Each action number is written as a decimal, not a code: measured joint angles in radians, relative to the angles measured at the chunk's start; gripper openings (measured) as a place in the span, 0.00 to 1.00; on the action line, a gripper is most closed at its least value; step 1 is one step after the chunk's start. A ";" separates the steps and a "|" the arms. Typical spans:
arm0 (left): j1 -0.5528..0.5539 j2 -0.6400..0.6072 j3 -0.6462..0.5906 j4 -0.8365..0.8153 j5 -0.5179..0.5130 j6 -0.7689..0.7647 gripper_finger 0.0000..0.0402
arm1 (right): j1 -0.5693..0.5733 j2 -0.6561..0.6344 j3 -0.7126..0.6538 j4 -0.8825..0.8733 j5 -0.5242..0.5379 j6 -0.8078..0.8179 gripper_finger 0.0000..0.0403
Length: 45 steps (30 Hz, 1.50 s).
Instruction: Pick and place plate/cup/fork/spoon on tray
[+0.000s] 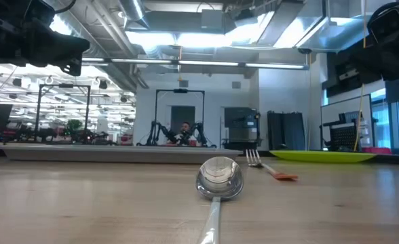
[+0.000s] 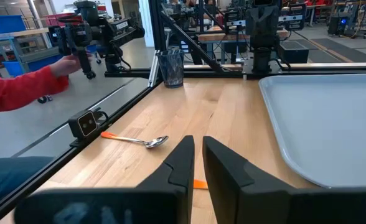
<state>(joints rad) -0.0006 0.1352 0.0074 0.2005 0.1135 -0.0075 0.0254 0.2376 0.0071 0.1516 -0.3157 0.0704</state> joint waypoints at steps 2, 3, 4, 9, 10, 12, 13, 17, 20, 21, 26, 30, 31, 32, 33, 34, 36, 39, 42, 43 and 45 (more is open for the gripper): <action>0.000 0.000 0.000 0.000 0.000 0.000 0.00 | 0.000 0.000 0.000 0.000 0.000 0.000 0.10; 0.000 0.000 0.000 0.000 0.000 0.000 0.00 | 0.000 0.000 0.000 0.000 0.000 0.000 0.10; 0.000 0.000 0.000 0.000 0.000 0.000 0.00 | 0.000 0.000 0.000 0.000 0.000 0.000 0.10; 0.000 0.000 0.000 0.001 0.000 0.000 0.00 | 0.000 0.000 0.000 0.000 0.000 0.000 0.10; 0.000 0.000 0.000 0.005 0.000 0.000 0.00 | 0.000 0.000 0.000 0.001 0.000 0.000 0.10; 0.000 0.000 0.000 0.018 0.000 0.000 0.00 | 0.000 0.000 0.000 0.009 0.000 0.000 0.10; 0.000 0.000 0.000 0.020 0.000 -0.001 0.00 | 0.000 0.000 0.000 0.011 0.000 0.000 0.10; 0.000 0.000 0.000 0.020 0.000 -0.010 0.00 | 0.000 0.000 0.000 0.010 0.000 0.001 0.10; 0.000 0.000 0.000 0.020 0.000 -0.011 0.00 | 0.000 0.000 0.000 0.011 0.000 0.025 0.10; 0.000 0.000 0.000 0.020 0.000 -0.011 0.00 | 0.000 0.000 0.000 0.013 0.000 0.031 0.10; 0.000 0.000 0.000 0.019 0.000 -0.012 0.00 | 0.000 0.000 0.000 0.026 0.006 0.141 0.10; 0.000 0.000 0.000 0.018 0.000 -0.010 0.00 | 0.000 0.001 0.024 -0.027 0.082 0.188 0.08; 0.000 0.000 0.000 0.018 0.000 -0.011 0.00 | 0.000 0.004 0.045 -0.071 0.109 0.190 0.07; 0.000 0.000 0.000 0.017 0.000 -0.011 0.00 | 0.000 0.008 0.072 -0.128 0.135 0.193 0.05; 0.000 0.000 0.000 0.017 0.000 -0.011 0.00 | 0.000 0.015 0.105 -0.193 0.164 0.201 0.03; 0.000 0.000 0.000 0.017 0.000 -0.011 0.00 | 0.000 0.025 0.141 -0.260 0.196 0.212 0.02; 0.000 0.000 0.000 0.017 0.000 -0.011 0.00 | 0.000 0.053 0.219 -0.386 0.264 0.239 0.02; 0.000 0.000 0.000 0.017 0.000 -0.011 0.00 | 0.000 0.125 0.348 -0.560 0.355 0.286 0.02; 0.000 0.000 0.000 0.010 0.000 -0.011 0.00 | 0.000 0.237 0.479 -0.714 0.426 0.355 0.01; 0.000 0.000 0.000 0.009 0.000 -0.011 0.00 | 0.000 0.283 0.521 -0.761 0.448 0.372 0.01; 0.000 0.000 0.000 0.006 0.000 -0.011 0.00 | -0.004 0.382 0.598 -0.864 0.486 0.389 0.01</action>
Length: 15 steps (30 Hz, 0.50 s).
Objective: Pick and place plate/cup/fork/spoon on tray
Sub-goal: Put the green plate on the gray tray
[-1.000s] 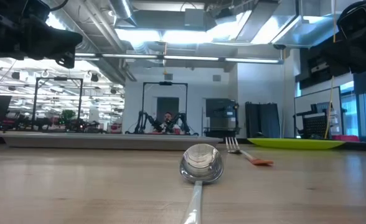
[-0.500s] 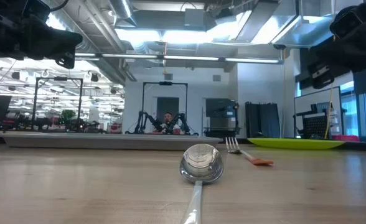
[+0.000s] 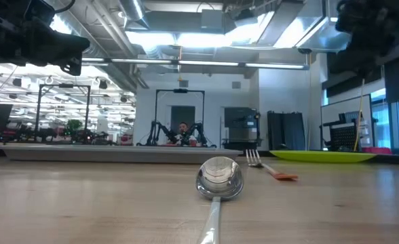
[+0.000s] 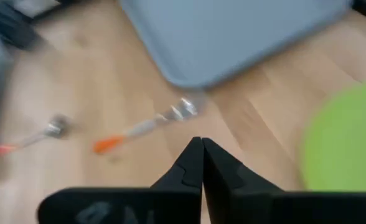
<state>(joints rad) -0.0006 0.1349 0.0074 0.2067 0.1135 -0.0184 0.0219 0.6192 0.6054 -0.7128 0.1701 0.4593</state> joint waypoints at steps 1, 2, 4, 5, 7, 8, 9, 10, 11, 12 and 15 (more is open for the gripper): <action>0.000 0.000 0.000 -0.003 0.000 0.000 0.00 | -0.003 0.049 0.037 -0.047 0.026 0.011 0.01; 0.000 0.000 0.000 -0.005 0.000 0.000 0.00 | -0.006 0.098 0.069 -0.085 0.057 0.022 0.01; 0.000 0.000 0.000 -0.006 0.000 0.000 0.00 | -0.011 0.191 0.122 -0.155 0.103 0.031 0.01; 0.000 0.000 0.000 -0.006 0.000 0.000 0.00 | -0.016 0.232 0.144 -0.176 0.110 0.028 0.01; 0.000 0.000 0.000 -0.006 0.000 0.000 0.00 | -0.033 0.309 0.180 -0.196 0.110 0.001 0.02; 0.000 0.000 0.000 -0.006 0.000 0.000 0.00 | -0.042 0.342 0.195 -0.197 0.110 -0.003 0.02; 0.000 0.000 0.000 -0.006 0.000 0.000 0.00 | -0.052 0.373 0.208 -0.196 0.109 0.004 0.04; 0.000 0.000 0.000 -0.006 0.000 0.000 0.00 | -0.064 0.405 0.224 -0.196 0.110 0.012 0.05; 0.000 0.000 0.000 -0.006 0.000 0.000 0.00 | -0.075 0.434 0.240 -0.196 0.110 0.014 0.07; 0.000 0.000 0.000 -0.006 0.000 0.000 0.00 | -0.086 0.461 0.253 -0.196 0.110 0.009 0.08; 0.000 0.000 0.000 -0.006 0.000 -0.006 0.00 | -0.114 0.532 0.278 -0.188 0.109 -0.046 0.13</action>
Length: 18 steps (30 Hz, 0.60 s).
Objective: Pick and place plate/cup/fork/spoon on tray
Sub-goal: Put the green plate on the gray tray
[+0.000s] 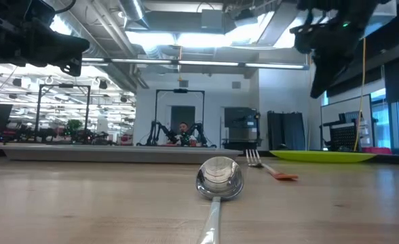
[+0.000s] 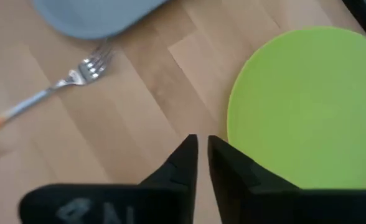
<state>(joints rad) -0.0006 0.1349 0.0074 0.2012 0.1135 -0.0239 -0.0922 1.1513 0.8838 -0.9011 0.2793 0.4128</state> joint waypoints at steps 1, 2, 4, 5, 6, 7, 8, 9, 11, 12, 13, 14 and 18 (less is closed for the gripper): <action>0.000 0.000 0.000 0.000 0.000 -0.001 0.00 | -0.008 0.020 0.004 0.009 0.000 -0.028 0.15; 0.000 0.000 0.000 0.000 0.000 -0.001 0.00 | -0.015 0.038 0.005 0.017 0.000 -0.055 0.16; 0.000 0.000 0.000 0.000 0.000 -0.001 0.00 | -0.031 0.072 0.005 0.045 0.002 -0.076 0.19; 0.000 0.000 0.000 0.000 0.000 -0.001 0.00 | -0.039 0.090 0.005 0.064 0.007 -0.076 0.21; 0.000 0.000 0.000 0.000 0.000 -0.001 0.00 | -0.045 0.110 0.005 0.078 0.018 -0.073 0.22; 0.000 0.000 0.000 0.000 0.000 -0.001 0.00 | -0.050 0.128 0.005 0.080 0.036 -0.059 0.23; 0.000 0.000 0.000 0.000 0.000 -0.001 0.00 | -0.052 0.147 0.005 0.078 0.050 -0.038 0.24; 0.000 0.000 0.000 0.000 0.000 -0.001 0.00 | -0.056 0.169 0.005 0.079 0.066 -0.015 0.25; 0.000 0.000 0.000 0.000 0.000 -0.001 0.00 | -0.059 0.217 0.005 0.078 0.091 0.004 0.26; 0.000 0.000 0.000 0.000 0.000 -0.001 0.00 | -0.059 0.239 0.005 0.080 0.105 0.003 0.25; 0.000 0.000 0.000 0.000 0.000 -0.001 0.00 | -0.059 0.265 0.005 0.082 0.122 0.004 0.25; 0.000 0.000 0.000 0.000 0.000 -0.001 0.00 | -0.059 0.290 0.005 0.087 0.138 0.004 0.25; 0.000 0.000 0.000 0.001 0.000 -0.001 0.00 | -0.059 0.384 0.005 0.132 0.147 -0.005 0.25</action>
<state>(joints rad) -0.0006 0.1349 0.0074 0.2018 0.1135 -0.0246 -0.1509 1.5348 0.8890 -0.7687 0.4264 0.4080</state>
